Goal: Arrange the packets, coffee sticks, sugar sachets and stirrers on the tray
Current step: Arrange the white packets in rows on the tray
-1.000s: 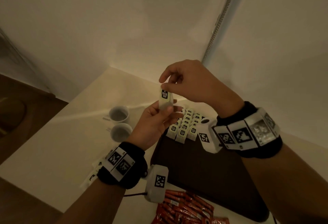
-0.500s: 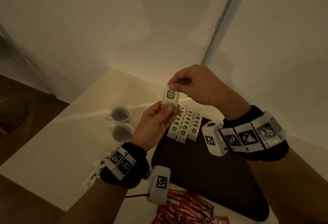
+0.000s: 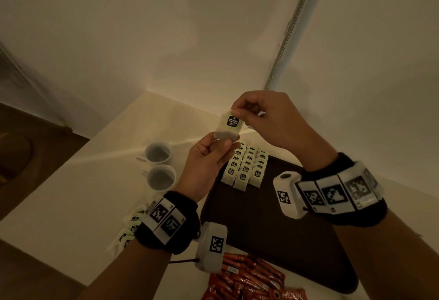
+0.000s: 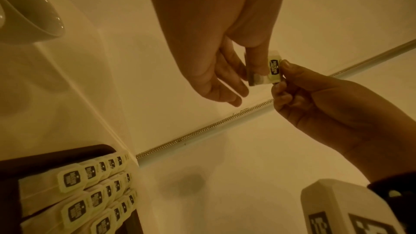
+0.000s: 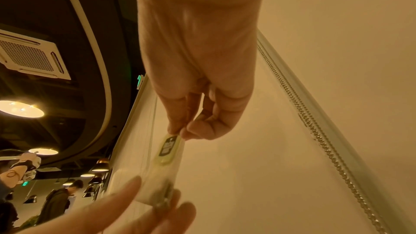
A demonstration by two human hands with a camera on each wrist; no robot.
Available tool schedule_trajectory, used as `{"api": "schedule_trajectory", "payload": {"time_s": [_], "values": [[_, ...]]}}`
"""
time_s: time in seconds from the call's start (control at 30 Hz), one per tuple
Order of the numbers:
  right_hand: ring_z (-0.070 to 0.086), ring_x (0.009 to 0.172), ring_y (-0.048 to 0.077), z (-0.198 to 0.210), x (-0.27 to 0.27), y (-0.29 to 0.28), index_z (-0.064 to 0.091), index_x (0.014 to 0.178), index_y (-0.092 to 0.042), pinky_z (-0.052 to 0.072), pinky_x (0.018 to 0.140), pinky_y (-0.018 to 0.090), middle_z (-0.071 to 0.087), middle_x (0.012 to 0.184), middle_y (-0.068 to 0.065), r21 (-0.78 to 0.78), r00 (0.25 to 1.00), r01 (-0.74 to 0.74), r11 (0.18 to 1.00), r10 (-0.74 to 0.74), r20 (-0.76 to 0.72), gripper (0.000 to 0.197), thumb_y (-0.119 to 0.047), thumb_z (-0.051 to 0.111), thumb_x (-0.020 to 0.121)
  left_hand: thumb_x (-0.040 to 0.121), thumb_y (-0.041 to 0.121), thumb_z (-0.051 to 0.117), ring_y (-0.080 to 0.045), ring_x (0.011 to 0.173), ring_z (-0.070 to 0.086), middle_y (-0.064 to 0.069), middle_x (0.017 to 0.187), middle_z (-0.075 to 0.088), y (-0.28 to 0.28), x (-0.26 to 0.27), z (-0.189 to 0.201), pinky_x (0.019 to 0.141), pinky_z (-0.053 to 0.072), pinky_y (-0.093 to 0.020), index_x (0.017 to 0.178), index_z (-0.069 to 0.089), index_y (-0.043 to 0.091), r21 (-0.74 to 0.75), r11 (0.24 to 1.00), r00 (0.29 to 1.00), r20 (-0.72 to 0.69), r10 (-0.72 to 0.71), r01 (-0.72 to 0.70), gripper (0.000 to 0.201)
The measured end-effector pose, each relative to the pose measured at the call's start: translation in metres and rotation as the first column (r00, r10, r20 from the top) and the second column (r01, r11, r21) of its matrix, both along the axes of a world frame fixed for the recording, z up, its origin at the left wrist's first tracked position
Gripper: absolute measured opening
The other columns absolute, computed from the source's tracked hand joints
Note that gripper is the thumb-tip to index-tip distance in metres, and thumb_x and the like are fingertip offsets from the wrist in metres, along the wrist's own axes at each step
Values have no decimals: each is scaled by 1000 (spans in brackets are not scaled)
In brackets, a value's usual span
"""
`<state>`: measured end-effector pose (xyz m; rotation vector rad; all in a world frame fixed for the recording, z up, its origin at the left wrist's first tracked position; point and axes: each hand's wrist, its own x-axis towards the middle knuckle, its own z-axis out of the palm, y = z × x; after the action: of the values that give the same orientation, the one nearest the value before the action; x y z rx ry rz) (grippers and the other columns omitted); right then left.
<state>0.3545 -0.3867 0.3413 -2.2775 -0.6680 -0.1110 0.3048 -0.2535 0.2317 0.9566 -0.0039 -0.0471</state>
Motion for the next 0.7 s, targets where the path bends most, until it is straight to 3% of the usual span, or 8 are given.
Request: {"api": "schedule_trajectory", "payload": {"time_s": [0.13,0.27,0.4,0.5,0.6,0.7], "values": [[55,66,-3,-21,2,-18,70,91,-14,44,66,14,58,73,-18,-51,999,43,998,-44,-22,8,-14,63,87,80,23,60,-20,104,66,-2,110,71,13,-8,-11,81,52,-25,118,56,15,163,987,999,-49,-8,15,39],[55,73,7,-82,6,-49,69,97,-7,47,75,20,65,90,2,-312,980,72,947,-126,-156,13,-12,60,90,82,35,61,-22,103,67,-1,110,71,52,-30,-40,83,50,-30,114,62,18,401,912,994,-102,-49,86,36],[52,89,8,-151,3,-75,63,107,-9,41,80,18,62,111,6,-512,880,-21,859,-227,-418,18,-14,53,93,62,58,74,-30,99,67,-7,108,71,91,-62,-63,84,51,-34,111,66,18,435,893,977,-210,-25,116,63],[50,93,9,-183,2,-82,61,111,-8,40,80,21,58,107,4,-534,812,-87,841,-250,-527,21,-15,52,94,46,71,79,-24,90,68,-10,105,72,111,-84,-70,76,56,-26,111,66,12,437,897,971,-236,34,75,89],[51,92,10,-202,7,-82,62,111,-7,42,82,23,55,100,1,-512,771,-69,856,-280,-573,21,-14,52,94,50,63,82,-23,85,68,-16,105,70,128,-106,-79,71,57,-23,105,68,9,405,913,958,-277,69,52,78],[53,91,13,-214,15,-84,63,107,-6,44,79,24,60,104,7,-490,773,54,870,-347,-531,18,-12,56,92,55,57,83,-24,86,68,-18,105,70,143,-124,-91,69,56,-24,106,66,8,404,914,937,-329,118,26,72]]}}
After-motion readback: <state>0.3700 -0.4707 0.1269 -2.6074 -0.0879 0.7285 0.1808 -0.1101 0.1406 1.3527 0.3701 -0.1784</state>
